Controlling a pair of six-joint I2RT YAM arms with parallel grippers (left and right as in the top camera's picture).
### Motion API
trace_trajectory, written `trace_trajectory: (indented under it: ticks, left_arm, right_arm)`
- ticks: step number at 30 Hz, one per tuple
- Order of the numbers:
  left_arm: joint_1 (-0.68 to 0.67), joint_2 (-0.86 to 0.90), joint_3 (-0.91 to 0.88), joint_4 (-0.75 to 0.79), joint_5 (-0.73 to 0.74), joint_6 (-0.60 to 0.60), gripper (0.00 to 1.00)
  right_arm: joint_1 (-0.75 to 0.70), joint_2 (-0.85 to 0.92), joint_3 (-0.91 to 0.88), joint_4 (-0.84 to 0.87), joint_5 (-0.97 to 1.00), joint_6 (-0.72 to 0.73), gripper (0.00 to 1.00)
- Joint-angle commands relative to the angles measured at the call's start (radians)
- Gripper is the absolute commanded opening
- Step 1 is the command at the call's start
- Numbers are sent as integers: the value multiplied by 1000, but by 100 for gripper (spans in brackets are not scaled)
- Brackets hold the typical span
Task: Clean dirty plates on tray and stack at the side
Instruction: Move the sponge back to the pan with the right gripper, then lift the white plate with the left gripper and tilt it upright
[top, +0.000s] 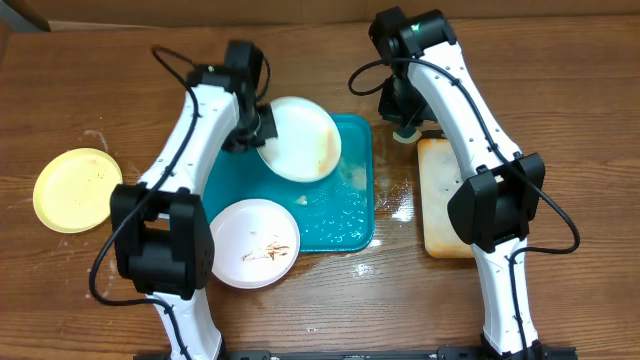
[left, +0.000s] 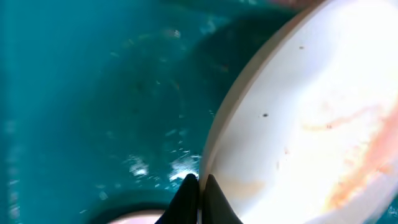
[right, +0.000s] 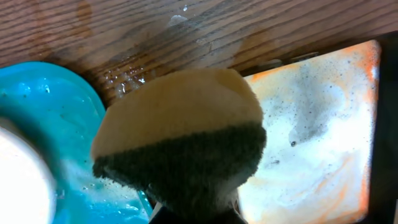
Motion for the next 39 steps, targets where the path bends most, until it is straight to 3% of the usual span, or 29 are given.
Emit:
trace_trajectory:
  ticks: [1, 8, 18, 30, 39]
  left_arm:
    - [7, 5, 112, -88, -163, 53, 4]
    - [-13, 1, 212, -278, -374, 70, 4]
    - [-98, -37, 287, -332, -540, 111, 4]
    - [-306, -40, 351, -420, -952, 71, 4]
    - [-508, -41, 353, -529, -1207, 11, 4]
  right_arm:
    - [-15, -3, 18, 2, 10, -12, 4]
    - [-60, -3, 18, 0, 6, -14, 4]
    - [-176, -3, 2, 0, -42, -69, 4]
    - [-206, -3, -245, 0, -46, -86, 4]
    - [-207, -3, -304, 0, -61, -87, 4]
